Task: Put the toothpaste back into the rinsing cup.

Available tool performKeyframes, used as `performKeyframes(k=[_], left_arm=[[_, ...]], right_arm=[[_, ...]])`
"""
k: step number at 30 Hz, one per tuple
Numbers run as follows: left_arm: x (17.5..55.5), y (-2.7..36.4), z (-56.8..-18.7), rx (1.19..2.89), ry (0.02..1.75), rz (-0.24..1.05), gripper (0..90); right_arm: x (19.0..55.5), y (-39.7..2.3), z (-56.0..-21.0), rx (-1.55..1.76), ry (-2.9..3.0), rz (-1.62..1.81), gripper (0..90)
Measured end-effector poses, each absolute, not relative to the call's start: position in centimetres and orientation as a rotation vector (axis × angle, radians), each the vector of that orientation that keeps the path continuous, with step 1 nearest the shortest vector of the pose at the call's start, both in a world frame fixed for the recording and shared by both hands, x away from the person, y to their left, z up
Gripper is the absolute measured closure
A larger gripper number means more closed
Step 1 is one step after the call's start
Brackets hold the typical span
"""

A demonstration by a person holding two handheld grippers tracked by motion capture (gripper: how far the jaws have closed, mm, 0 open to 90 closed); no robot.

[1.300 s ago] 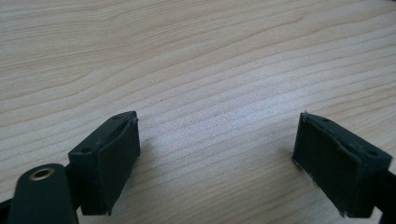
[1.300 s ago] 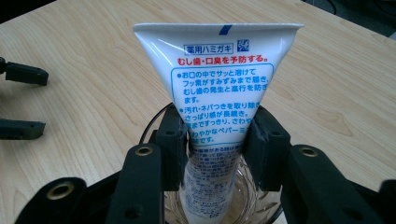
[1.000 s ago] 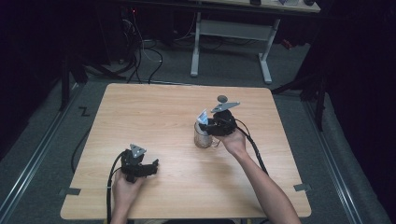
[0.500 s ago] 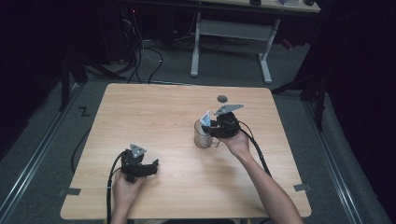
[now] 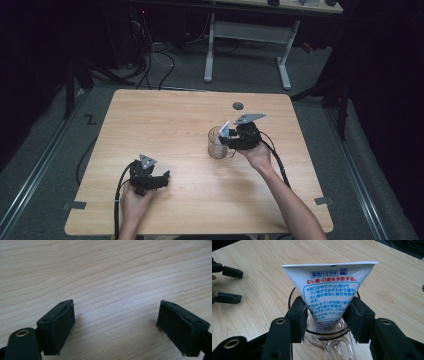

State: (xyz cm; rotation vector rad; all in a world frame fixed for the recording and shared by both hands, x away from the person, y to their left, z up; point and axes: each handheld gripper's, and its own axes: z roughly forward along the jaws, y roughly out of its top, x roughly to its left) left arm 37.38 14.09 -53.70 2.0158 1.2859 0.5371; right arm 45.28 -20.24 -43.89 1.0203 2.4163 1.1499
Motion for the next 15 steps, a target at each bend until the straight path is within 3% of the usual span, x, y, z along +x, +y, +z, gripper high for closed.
performKeyframes(k=[15], left_arm=[[37.39,14.09,-53.70,2.016,1.286,0.537,14.7]], right_arm=[[44.76,-20.41,-43.71,1.003,2.403,1.147,47.0]])
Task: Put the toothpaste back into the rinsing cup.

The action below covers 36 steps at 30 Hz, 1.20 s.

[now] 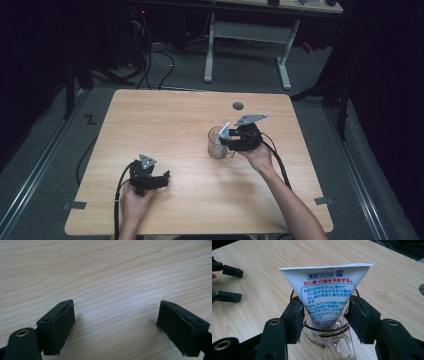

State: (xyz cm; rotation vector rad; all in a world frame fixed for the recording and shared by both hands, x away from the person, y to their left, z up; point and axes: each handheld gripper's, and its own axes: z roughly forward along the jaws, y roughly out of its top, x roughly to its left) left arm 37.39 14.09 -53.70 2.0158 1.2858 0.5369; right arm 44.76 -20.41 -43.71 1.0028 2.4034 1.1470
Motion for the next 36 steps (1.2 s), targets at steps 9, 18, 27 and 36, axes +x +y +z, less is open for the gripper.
performKeyframes(k=[9,18,27,36], left_arm=[[37.4,14.1,-53.7,2.016,1.286,0.537,14.7],[37.4,14.1,-53.7,2.015,1.286,0.537,14.7],[37.4,14.1,-53.7,2.015,1.286,0.537,14.7],[37.4,14.1,-53.7,2.015,1.286,0.537,14.7]], right_arm=[[44.1,-21.2,-43.5,1.003,2.362,1.182,45.9],[43.0,-22.6,-42.8,1.017,2.283,1.256,47.0],[42.2,-23.8,-42.4,1.038,2.250,1.286,47.8],[41.7,-24.9,-42.1,1.057,2.214,1.298,48.3]])
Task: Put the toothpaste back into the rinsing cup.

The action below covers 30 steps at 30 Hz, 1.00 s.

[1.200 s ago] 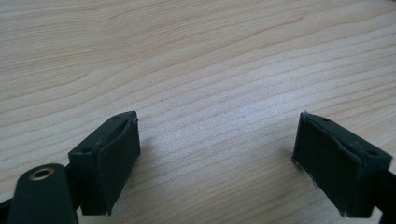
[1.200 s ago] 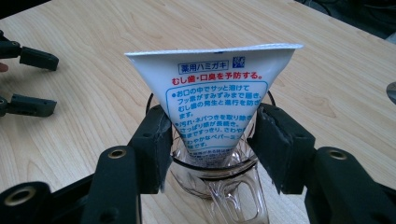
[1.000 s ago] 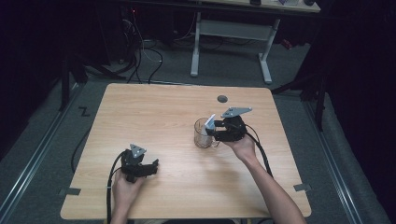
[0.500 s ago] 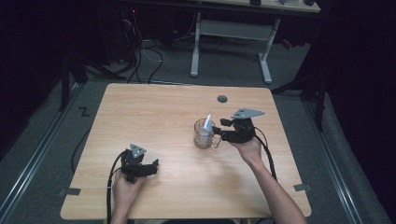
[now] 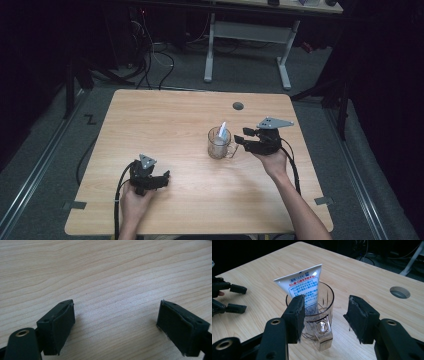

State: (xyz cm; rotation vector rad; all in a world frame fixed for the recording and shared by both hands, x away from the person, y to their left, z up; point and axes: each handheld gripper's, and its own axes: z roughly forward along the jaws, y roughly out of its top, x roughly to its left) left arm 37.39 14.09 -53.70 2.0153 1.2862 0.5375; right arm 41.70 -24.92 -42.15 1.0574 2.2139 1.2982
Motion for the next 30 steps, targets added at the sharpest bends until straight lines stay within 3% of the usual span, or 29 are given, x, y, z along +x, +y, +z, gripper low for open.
performKeyframes(k=[30], left_arm=[[37.4,14.1,-53.7,2.016,1.286,0.537,14.7]], right_arm=[[39.5,-28.7,-42.1,1.172,2.125,1.319,49.9]])
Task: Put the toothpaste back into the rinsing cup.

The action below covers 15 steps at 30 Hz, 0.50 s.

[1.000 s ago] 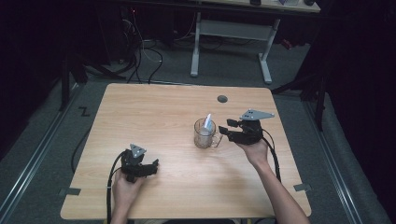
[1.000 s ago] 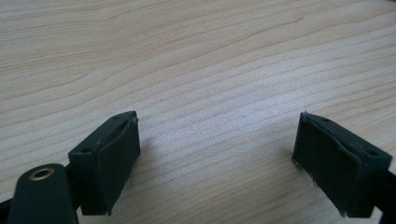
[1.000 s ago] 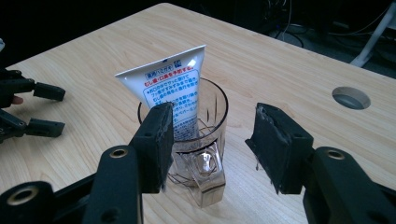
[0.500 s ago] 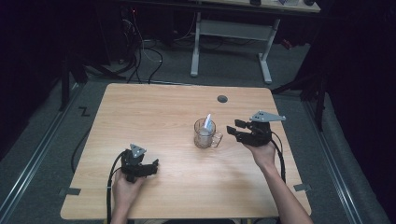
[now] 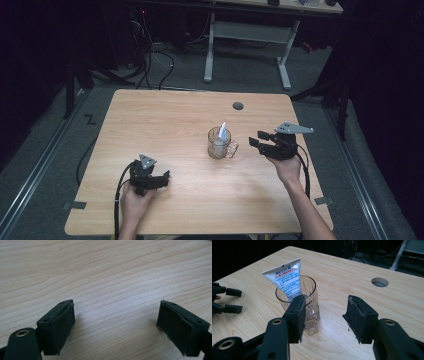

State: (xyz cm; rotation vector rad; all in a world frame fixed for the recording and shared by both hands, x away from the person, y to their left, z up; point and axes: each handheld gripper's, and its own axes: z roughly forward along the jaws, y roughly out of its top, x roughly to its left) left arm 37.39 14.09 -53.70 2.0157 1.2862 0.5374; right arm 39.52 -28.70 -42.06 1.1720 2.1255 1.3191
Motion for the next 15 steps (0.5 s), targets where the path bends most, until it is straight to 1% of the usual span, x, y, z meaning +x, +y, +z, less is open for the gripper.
performKeyframes(k=[15], left_arm=[[37.4,14.1,-53.7,2.015,1.287,0.537,14.7]], right_arm=[[38.4,-29.6,-42.7,1.183,2.120,1.330,51.3]])
